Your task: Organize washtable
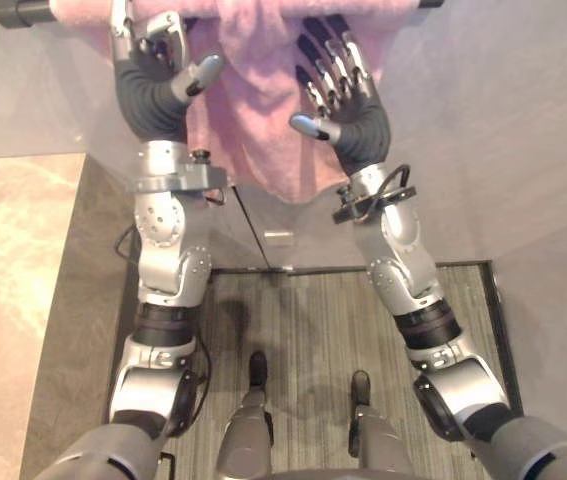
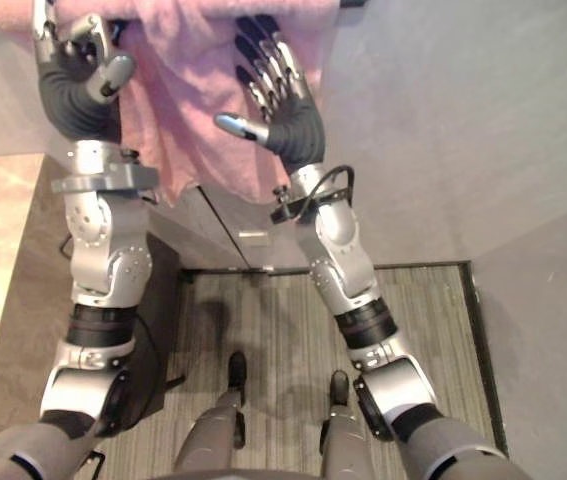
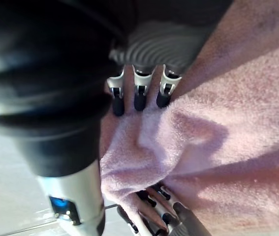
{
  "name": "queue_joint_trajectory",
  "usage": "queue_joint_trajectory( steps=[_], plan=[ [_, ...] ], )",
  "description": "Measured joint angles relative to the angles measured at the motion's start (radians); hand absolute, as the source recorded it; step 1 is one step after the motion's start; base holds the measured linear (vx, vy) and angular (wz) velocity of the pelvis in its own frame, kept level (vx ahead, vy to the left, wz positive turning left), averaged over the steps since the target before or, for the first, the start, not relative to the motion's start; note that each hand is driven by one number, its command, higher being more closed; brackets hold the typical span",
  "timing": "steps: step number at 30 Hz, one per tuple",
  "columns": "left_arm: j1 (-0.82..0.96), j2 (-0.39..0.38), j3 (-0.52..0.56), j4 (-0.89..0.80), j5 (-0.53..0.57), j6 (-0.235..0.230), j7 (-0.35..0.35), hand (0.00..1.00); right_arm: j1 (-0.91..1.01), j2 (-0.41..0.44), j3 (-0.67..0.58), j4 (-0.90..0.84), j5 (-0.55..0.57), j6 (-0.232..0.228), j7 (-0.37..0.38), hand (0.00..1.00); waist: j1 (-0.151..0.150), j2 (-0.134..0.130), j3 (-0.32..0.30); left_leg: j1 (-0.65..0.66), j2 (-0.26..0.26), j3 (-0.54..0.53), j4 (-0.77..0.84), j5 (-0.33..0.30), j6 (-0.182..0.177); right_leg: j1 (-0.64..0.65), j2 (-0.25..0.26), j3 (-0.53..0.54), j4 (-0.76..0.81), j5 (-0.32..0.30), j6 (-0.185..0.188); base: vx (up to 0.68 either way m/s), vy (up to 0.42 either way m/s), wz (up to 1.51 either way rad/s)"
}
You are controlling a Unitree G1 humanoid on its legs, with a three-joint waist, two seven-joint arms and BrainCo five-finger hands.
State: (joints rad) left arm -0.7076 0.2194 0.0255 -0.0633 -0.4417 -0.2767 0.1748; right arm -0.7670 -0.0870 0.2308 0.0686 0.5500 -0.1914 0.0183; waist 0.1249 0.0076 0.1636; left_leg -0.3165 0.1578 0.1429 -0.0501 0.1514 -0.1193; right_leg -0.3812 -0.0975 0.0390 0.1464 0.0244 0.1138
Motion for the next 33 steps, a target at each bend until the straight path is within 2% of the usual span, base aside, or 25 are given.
queue_joint_trajectory(
  steps=[4,14,21,28,33],
  plan=[
    [-0.031,0.000,0.023,0.018,0.002,-0.015,-0.001,0.00,-0.020,-0.002,-0.025,0.000,0.002,0.000,-0.002,0.00,-0.002,0.000,0.021,0.000,0.001,0.001,-0.002,0.000,0.000,-0.001,0.000,-0.001,0.000,0.000,0.000,-0.01,0.006,-0.01],
    [-0.027,-0.001,0.059,0.027,0.023,-0.028,-0.001,0.00,-0.015,-0.016,-0.036,0.025,0.011,-0.004,0.007,0.00,-0.005,0.000,0.022,0.007,0.003,0.010,-0.022,0.013,-0.001,-0.006,0.004,0.002,-0.002,0.001,-0.001,0.00,0.004,-0.01],
    [-0.003,-0.002,0.147,0.031,0.024,-0.027,0.000,0.00,0.095,0.004,-0.050,0.029,0.010,-0.004,0.012,0.00,-0.003,0.000,0.021,0.029,0.005,0.021,-0.037,0.016,-0.001,0.004,0.007,0.010,-0.006,0.002,-0.001,0.01,0.012,-0.04],
    [0.042,-0.001,0.185,0.029,0.062,-0.034,0.000,0.00,0.184,0.004,-0.062,0.029,0.008,0.002,0.050,0.00,-0.005,-0.001,0.021,0.053,0.005,0.026,-0.041,0.016,-0.001,0.030,0.008,0.014,-0.018,0.002,-0.001,0.01,0.010,-0.02],
    [0.084,0.002,0.195,0.030,0.061,-0.033,0.000,0.00,0.219,0.004,-0.066,0.029,0.007,0.003,0.051,0.00,-0.005,-0.002,0.019,0.061,0.005,0.024,-0.041,0.016,-0.001,0.041,0.007,0.012,-0.022,0.002,0.000,0.00,0.026,0.01]
  ],
)
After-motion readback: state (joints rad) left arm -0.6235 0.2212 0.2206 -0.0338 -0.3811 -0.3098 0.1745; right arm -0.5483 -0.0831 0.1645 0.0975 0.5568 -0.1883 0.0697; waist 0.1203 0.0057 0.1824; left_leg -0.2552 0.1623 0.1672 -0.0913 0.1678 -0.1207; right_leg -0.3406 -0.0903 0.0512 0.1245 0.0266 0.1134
